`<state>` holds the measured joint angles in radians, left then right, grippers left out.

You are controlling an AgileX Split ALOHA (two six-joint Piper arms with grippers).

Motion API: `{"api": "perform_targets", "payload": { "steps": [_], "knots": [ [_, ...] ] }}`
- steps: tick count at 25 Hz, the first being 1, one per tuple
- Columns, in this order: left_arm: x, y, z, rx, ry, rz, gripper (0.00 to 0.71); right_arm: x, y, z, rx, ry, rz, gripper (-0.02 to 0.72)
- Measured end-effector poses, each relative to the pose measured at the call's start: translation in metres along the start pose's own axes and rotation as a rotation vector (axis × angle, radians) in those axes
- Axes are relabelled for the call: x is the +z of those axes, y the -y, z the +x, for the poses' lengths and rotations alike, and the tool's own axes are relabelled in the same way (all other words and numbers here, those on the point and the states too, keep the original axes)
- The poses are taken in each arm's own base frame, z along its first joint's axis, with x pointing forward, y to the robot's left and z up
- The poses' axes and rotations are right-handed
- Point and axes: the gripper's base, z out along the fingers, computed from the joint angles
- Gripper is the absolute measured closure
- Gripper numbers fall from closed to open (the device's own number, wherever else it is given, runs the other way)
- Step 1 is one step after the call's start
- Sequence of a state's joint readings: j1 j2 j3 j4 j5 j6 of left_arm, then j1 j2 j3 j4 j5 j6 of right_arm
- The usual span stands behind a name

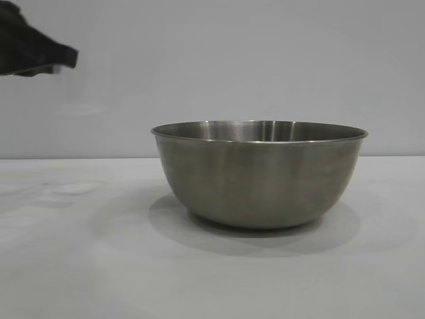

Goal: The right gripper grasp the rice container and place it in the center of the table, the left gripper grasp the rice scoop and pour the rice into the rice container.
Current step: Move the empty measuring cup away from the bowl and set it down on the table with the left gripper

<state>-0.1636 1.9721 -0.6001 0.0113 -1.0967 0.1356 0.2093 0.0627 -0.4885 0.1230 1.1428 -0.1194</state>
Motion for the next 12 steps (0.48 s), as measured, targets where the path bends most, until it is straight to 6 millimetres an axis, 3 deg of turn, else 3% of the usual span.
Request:
{"api": "perform_targets", "payload": {
  "steps": [12],
  "knots": [
    [0.004,0.011,0.031,-0.022,-0.064,0.085,0.71,0.0,0.0,0.0,0.0,0.0,0.0,0.38]
  ]
}}
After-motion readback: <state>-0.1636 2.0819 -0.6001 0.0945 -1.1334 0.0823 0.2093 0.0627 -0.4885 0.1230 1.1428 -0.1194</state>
